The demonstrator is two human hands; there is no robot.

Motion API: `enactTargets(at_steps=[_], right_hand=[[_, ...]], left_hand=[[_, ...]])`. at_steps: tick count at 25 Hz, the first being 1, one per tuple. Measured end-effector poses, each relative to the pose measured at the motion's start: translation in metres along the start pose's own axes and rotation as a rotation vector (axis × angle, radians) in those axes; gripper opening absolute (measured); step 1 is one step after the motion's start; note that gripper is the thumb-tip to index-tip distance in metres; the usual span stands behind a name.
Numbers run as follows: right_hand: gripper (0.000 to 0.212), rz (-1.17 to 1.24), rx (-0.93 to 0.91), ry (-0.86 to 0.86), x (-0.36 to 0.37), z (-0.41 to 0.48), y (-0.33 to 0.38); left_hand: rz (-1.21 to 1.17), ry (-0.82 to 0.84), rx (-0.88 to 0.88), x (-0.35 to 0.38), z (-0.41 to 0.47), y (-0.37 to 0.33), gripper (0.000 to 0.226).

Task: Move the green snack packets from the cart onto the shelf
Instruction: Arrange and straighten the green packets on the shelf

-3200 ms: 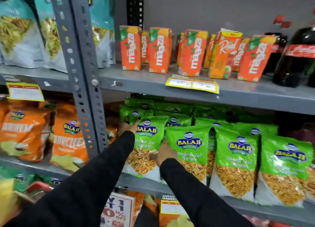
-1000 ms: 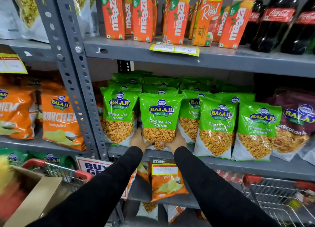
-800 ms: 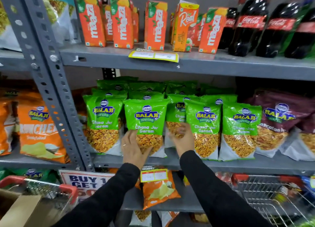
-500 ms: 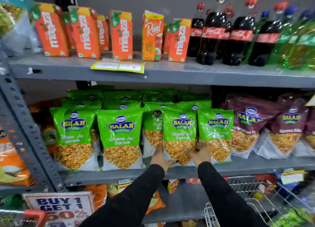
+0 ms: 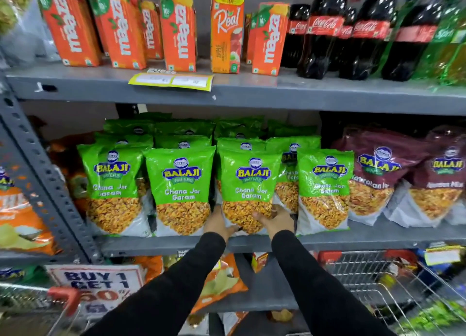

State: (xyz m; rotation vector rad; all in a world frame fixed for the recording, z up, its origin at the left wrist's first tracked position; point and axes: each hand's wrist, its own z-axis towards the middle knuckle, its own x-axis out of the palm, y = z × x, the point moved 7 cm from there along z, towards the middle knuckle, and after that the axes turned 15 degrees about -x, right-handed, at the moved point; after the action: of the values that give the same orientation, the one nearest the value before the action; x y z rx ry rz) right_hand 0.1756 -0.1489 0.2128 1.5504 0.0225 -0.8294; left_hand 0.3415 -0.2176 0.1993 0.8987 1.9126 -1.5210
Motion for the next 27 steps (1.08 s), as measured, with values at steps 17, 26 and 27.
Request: enactTargets(at_steps=[17,26,27], right_hand=[[0.069,0.109,0.126,-0.423,-0.176,0.026,-0.067],[0.088,0.066,0.044,-0.142,-0.126,0.026,-0.077],[0.088,0.061,0.053,-0.163,-0.119,0.025,-0.078]], left_hand=[[-0.202,0.297,0.259,0.089,-0.069,-0.129,0.076],[-0.018,0.134,0.063,0.094,-0.047,-0.114,0.056],[0.017,0.112,0.068,0.09,-0.045,-0.111,0.056]])
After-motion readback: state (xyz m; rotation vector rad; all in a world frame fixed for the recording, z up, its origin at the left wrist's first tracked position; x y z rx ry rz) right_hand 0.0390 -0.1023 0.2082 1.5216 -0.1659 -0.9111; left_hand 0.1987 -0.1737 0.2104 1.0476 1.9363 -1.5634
